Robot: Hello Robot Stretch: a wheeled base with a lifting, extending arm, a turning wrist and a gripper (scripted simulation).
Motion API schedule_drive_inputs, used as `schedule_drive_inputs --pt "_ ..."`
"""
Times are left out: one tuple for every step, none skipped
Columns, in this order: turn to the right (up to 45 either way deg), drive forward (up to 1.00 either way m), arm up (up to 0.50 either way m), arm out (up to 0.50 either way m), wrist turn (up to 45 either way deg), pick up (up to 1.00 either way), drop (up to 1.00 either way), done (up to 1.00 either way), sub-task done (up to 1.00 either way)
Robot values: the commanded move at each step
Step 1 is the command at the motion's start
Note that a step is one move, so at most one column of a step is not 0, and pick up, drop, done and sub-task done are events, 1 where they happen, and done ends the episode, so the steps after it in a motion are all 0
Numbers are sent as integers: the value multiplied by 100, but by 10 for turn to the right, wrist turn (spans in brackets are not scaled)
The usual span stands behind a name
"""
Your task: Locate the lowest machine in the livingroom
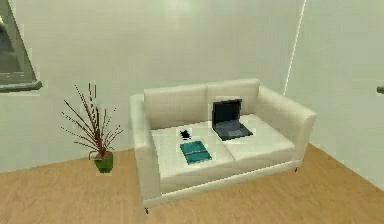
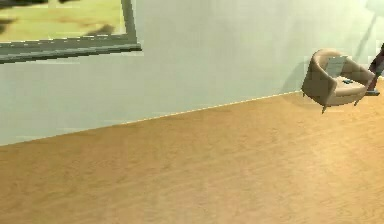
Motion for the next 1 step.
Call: schedule_drive_inputs --pt "0 50 0 0 0 0 0 0 0"
